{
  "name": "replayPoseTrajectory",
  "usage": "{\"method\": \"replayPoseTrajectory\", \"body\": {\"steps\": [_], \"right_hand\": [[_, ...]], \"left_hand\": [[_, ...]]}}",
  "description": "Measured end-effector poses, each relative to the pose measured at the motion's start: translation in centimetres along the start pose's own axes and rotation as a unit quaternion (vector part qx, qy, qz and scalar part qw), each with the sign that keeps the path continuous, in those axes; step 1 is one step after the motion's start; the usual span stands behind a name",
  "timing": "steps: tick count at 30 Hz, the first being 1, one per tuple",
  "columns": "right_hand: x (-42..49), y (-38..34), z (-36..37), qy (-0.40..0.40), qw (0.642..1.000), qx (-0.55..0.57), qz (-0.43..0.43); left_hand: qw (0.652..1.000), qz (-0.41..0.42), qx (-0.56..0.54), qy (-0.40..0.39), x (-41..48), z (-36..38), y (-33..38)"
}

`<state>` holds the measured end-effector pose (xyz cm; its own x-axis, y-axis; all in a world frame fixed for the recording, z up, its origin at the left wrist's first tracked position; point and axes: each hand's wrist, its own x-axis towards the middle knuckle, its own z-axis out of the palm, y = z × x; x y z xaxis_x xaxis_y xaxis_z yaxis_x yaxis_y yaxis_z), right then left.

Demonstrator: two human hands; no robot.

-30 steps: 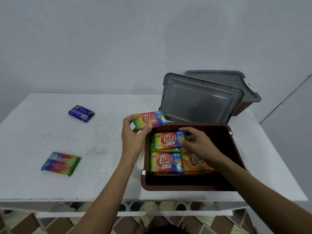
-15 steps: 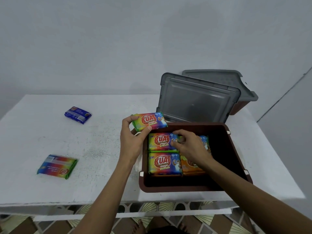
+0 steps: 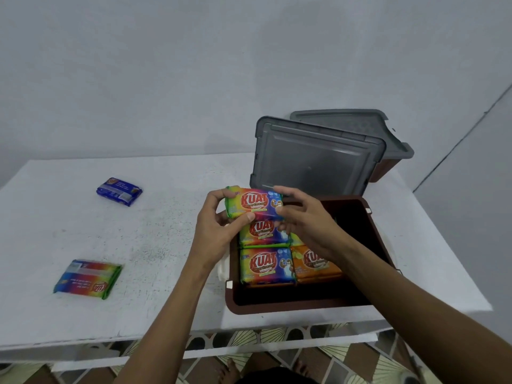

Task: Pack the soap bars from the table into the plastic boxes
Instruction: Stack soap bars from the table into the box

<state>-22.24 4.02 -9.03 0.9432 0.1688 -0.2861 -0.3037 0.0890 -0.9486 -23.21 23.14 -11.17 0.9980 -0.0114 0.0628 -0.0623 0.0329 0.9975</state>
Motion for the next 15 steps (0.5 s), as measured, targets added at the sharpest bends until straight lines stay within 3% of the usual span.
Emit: {"method": "replayPoseTrajectory", "body": {"steps": [5,9,15], "right_hand": [[-1.3,0.4,-2.1,-0.037,0.998,0.036,0.031],[-3.2,0.7,-3.7,-0.049,0.996,-0.063,0.043],[-4.7,1.9,-3.3,-0.072,0.986,-0.138,0.06]], "left_hand": [[0.986,0.052,0.15,-0.043,0.2,-0.8,-0.5],[0.954,0.13,0.271,-0.01,0.2,-1.8,-1.8],[0.915,0.152,0.374,-0.012,-0.2,-2.1,-3.6]]}}
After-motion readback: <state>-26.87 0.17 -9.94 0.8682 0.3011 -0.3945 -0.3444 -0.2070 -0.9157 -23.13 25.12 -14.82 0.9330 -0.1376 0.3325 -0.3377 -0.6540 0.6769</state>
